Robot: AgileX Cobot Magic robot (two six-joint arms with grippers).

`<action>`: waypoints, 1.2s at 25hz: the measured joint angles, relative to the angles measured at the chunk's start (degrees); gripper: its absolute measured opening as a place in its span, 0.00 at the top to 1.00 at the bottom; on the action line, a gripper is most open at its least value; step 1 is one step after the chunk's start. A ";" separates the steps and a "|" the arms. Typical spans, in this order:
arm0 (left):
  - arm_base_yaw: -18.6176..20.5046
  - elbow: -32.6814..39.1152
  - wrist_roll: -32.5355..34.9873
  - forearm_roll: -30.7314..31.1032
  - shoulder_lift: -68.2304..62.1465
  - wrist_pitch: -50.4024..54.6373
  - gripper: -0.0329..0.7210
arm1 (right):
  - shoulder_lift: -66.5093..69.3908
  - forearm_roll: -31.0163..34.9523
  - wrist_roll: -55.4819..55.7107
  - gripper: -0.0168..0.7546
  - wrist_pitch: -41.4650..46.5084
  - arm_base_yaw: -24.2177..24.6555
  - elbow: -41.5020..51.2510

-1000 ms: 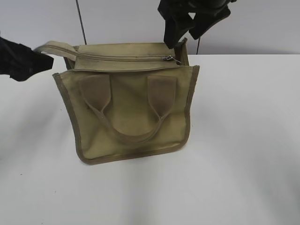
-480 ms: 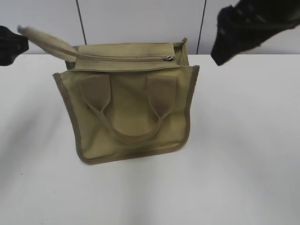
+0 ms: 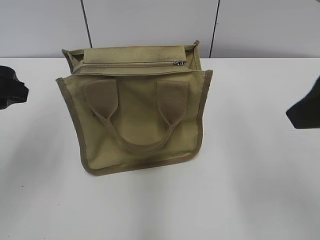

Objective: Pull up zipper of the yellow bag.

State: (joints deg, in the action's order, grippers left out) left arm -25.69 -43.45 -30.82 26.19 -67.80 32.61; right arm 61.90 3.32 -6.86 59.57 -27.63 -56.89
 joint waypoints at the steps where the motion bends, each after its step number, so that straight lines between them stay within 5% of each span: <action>1: -0.04 -1.80 7.98 -8.47 1.16 1.60 0.31 | -1.17 0.00 -0.08 0.24 0.09 0.00 1.14; 3: -0.11 -4.76 21.99 -19.17 4.54 5.83 0.30 | -3.95 0.05 -0.14 0.21 0.91 0.00 3.28; 7: -0.11 -5.77 31.28 -25.31 13.37 12.81 0.21 | -10.25 0.35 -0.25 0.19 1.74 0.00 9.74; 21: -0.11 11.12 32.64 -28.93 53.27 25.06 0.18 | -35.83 0.65 -0.08 0.18 2.36 0.00 29.80; 30: -0.11 12.71 32.64 -27.55 57.55 27.20 0.18 | -36.83 0.71 -0.14 0.22 2.47 0.00 29.98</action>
State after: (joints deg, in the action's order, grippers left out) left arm -25.80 -30.75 1.81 -1.36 -10.25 59.81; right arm 25.08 4.03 -7.00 62.03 -27.63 -26.91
